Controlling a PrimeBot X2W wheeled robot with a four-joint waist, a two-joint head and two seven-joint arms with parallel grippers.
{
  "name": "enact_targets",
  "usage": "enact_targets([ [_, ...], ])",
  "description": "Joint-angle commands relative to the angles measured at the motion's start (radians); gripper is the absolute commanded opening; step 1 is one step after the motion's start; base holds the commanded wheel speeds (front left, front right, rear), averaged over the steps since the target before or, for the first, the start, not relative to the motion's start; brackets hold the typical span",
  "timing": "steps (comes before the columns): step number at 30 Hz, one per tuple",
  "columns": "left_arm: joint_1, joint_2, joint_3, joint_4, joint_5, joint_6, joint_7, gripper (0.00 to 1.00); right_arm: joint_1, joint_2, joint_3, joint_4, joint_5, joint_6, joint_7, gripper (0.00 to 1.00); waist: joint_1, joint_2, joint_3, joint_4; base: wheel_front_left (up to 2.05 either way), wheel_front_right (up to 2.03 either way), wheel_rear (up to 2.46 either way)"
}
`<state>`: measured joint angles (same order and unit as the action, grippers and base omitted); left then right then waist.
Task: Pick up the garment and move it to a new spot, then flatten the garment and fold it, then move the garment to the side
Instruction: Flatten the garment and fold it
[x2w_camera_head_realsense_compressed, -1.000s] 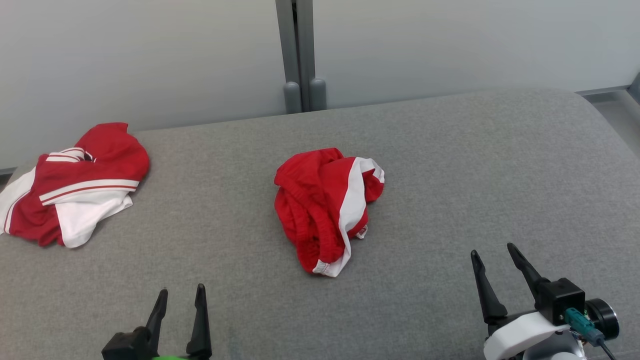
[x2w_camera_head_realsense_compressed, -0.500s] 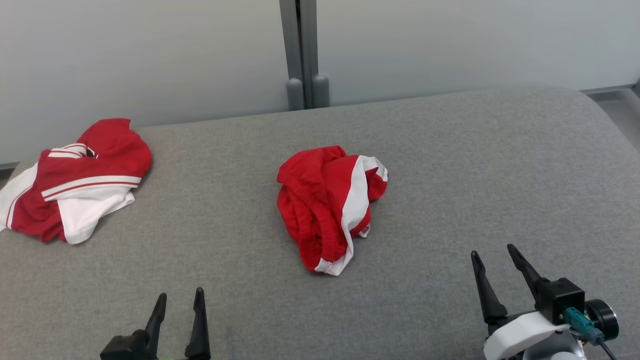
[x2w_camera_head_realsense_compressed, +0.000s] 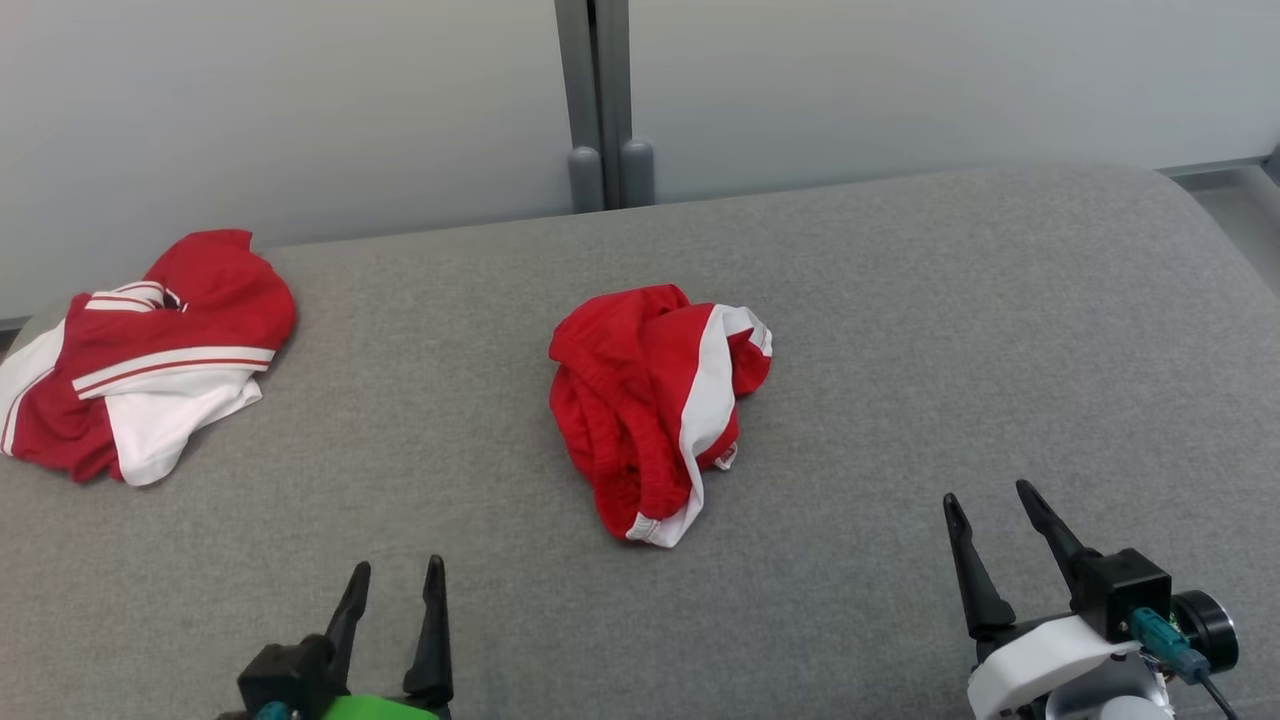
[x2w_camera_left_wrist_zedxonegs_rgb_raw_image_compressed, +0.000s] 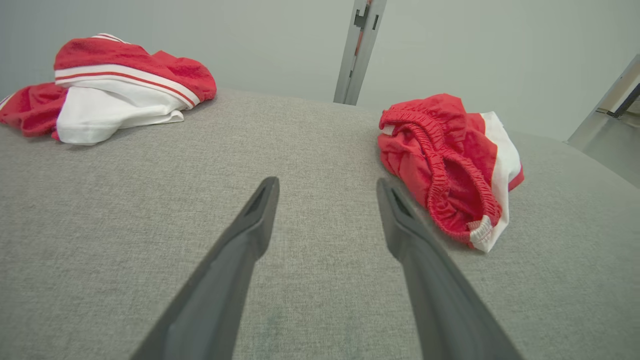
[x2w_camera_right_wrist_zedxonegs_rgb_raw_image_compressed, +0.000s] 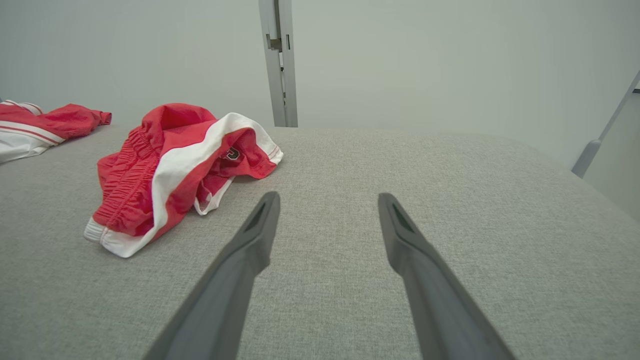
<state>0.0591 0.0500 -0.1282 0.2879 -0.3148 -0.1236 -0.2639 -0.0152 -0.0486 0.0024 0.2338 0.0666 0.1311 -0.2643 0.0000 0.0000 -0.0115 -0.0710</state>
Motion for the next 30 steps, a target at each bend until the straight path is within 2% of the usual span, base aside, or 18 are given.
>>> enact_targets([
  [1, -0.025, 0.001, -0.017, 0.008, -0.001, -0.006, -0.001, 1.0, -0.014, -0.003, 0.003, -0.002, -0.001, -0.001, 0.0, 1.0, 0.0, 0.0, 0.008, -0.008, 0.0, 0.0, 0.0],
  [8, -0.126, 0.002, -0.183, 0.096, 0.011, -0.008, -0.001, 1.0, -0.034, -0.003, 0.024, -0.001, -0.007, -0.001, 0.0, 1.0, 0.0, 0.0, 0.046, -0.051, 0.0, 0.0, 0.0],
  [15, -0.27, 0.005, -0.355, 0.238, -0.031, -0.008, -0.001, 1.0, -0.063, -0.003, 0.039, -0.008, -0.001, -0.001, 0.0, 1.0, 0.0, 0.0, 0.111, -0.105, 0.0, 0.0, 0.0],
  [25, -0.389, 0.017, -0.419, 0.388, -0.086, -0.008, -0.001, 1.0, -0.095, -0.003, 0.044, -0.013, 0.005, -0.001, 0.0, 1.0, 0.0, 0.0, 0.175, -0.153, 0.0, 0.0, 0.0],
  [26, -0.394, 0.017, -0.423, 0.394, -0.088, -0.008, -0.001, 0.96, -0.096, -0.003, 0.042, -0.013, 0.005, -0.001, 0.0, 1.0, 0.0, 0.0, 0.178, -0.154, 0.0, 0.0, 0.0],
  [27, -0.401, 0.017, -0.429, 0.399, -0.093, -0.008, -0.001, 0.62, -0.097, -0.003, 0.04, -0.013, 0.006, -0.001, 0.0, 1.0, 0.0, 0.0, 0.181, -0.154, 0.0, 0.0, 0.0],
  [29, -0.41, 0.017, -0.436, 0.406, -0.099, -0.008, -0.001, 0.3, -0.098, -0.003, 0.036, -0.014, 0.007, -0.001, 0.0, 1.0, 0.0, 0.0, 0.185, -0.154, 0.0, 0.0, 0.0],
  [30, -0.413, 0.016, -0.437, 0.406, -0.102, -0.008, -0.001, 0.2, -0.098, -0.003, 0.034, -0.014, 0.006, -0.001, 0.0, 1.0, 0.0, 0.0, 0.186, -0.153, 0.0, 0.0, 0.0],
])
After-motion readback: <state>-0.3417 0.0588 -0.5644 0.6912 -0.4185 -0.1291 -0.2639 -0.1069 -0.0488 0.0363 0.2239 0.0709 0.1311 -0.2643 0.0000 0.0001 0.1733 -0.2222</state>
